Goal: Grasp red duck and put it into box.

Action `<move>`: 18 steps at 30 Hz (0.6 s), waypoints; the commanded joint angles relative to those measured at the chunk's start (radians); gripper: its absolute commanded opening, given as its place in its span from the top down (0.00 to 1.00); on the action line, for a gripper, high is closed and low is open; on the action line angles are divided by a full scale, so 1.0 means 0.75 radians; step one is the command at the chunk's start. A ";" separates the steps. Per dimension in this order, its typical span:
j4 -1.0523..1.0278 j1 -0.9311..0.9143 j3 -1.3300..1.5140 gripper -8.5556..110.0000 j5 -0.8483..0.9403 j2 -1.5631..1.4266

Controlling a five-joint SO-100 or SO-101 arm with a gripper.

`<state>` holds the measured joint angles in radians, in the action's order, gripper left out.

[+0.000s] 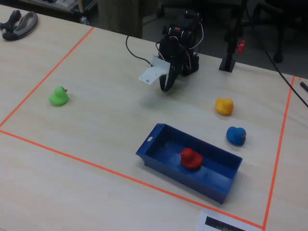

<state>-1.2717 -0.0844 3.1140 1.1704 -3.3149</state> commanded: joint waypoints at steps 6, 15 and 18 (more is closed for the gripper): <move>-0.043 -0.033 -0.004 0.93 0.051 0.006; -0.043 -0.033 -0.004 0.93 0.051 0.006; -0.043 -0.033 -0.004 0.93 0.051 0.006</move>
<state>-1.2824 -0.1028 3.1140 1.2042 -3.3165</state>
